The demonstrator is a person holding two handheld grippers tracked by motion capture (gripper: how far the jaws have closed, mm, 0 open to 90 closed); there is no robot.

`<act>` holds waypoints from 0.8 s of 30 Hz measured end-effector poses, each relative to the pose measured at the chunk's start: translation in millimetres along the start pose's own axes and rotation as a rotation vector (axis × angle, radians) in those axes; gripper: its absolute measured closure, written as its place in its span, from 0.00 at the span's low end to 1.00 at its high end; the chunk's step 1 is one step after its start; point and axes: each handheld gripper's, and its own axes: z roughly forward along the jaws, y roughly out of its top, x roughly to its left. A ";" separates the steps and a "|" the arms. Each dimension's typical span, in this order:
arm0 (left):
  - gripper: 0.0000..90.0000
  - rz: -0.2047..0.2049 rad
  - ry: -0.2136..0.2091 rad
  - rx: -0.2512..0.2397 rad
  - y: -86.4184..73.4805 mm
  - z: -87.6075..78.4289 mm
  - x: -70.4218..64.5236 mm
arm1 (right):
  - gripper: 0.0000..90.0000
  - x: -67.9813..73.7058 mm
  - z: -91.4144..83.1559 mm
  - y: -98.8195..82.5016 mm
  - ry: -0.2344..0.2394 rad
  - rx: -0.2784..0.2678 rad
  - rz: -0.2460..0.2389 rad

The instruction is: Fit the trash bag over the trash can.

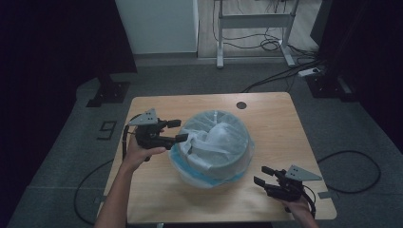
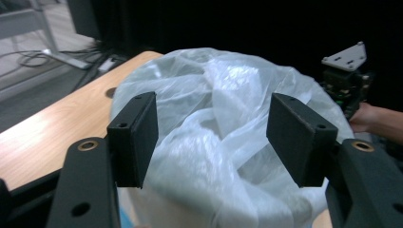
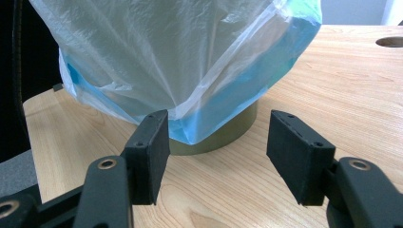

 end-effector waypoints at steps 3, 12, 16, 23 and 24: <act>0.39 -0.004 -0.022 -0.004 4.2 5.3 3.2 | 0.43 -0.3 -0.3 -0.5 0.001 0.001 0.001; 0.42 0.048 -0.092 0.057 35.6 43.8 3.6 | 0.43 -1.8 -3.1 -2.5 -0.007 0.001 0.005; 0.43 0.064 -0.130 0.086 45.4 60.3 0.9 | 0.43 -0.9 -6.1 -4.7 -0.016 0.003 0.009; 0.47 0.074 -0.159 0.158 51.2 78.5 0.1 | 0.44 1.1 -8.5 -6.7 -0.021 0.006 0.005; 0.47 0.075 -0.172 0.182 51.9 84.2 -0.1 | 0.43 1.1 -9.5 -6.8 -0.023 0.005 0.007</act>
